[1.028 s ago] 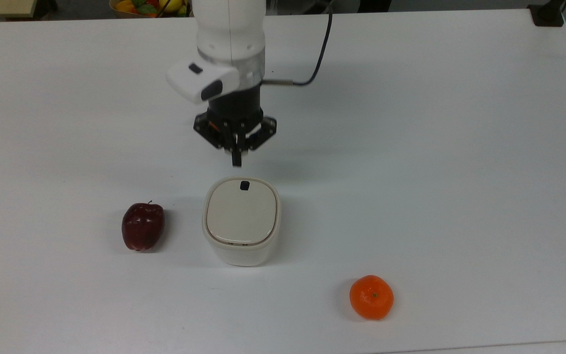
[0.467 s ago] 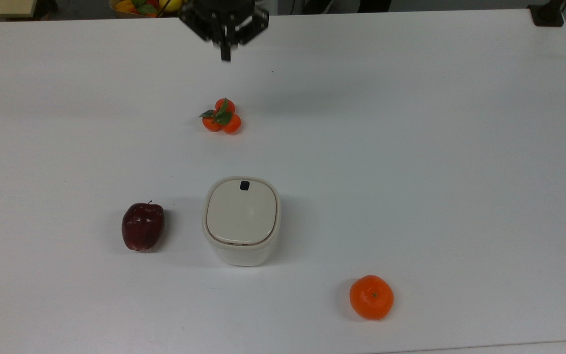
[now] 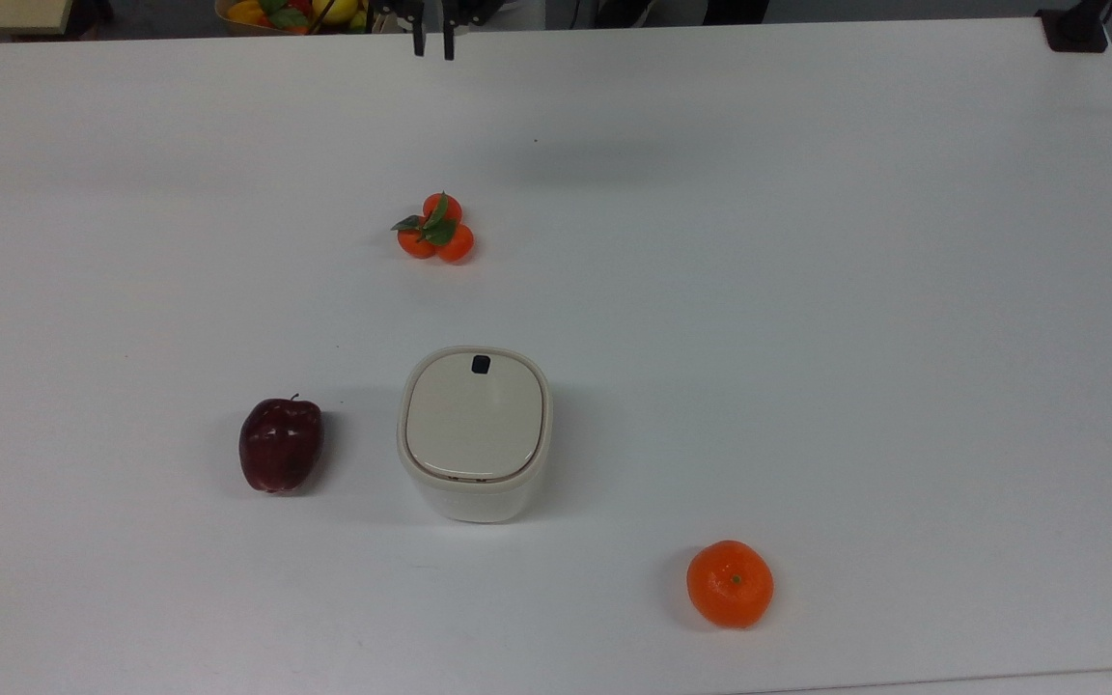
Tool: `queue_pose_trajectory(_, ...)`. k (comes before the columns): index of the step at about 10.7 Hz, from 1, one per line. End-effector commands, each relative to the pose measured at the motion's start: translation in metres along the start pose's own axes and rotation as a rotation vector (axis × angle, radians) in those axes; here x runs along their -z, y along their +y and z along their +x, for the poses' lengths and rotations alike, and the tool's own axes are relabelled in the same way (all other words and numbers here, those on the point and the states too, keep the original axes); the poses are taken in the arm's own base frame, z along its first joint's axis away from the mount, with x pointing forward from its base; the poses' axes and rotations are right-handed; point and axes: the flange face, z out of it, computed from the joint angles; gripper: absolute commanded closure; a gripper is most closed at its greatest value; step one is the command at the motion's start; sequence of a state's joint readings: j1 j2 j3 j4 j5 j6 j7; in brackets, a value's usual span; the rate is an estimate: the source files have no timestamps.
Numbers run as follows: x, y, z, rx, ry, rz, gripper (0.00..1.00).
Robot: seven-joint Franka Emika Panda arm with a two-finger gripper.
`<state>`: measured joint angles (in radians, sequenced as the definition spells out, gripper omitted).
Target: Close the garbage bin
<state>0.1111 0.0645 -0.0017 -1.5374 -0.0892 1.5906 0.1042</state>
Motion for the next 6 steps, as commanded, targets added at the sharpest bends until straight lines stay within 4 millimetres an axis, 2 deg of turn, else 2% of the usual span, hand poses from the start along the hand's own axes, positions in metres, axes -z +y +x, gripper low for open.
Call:
queue_pose_trajectory(1,-0.0001,0.0060,-0.0081,0.002,-0.006,-0.015,0.00)
queue_pose_trajectory(3,0.0011,0.0130,-0.0070,-0.006,0.000,-0.014,0.00)
queue_pose_trajectory(6,0.0033,0.0124,-0.0077,-0.016,0.002,-0.014,0.00)
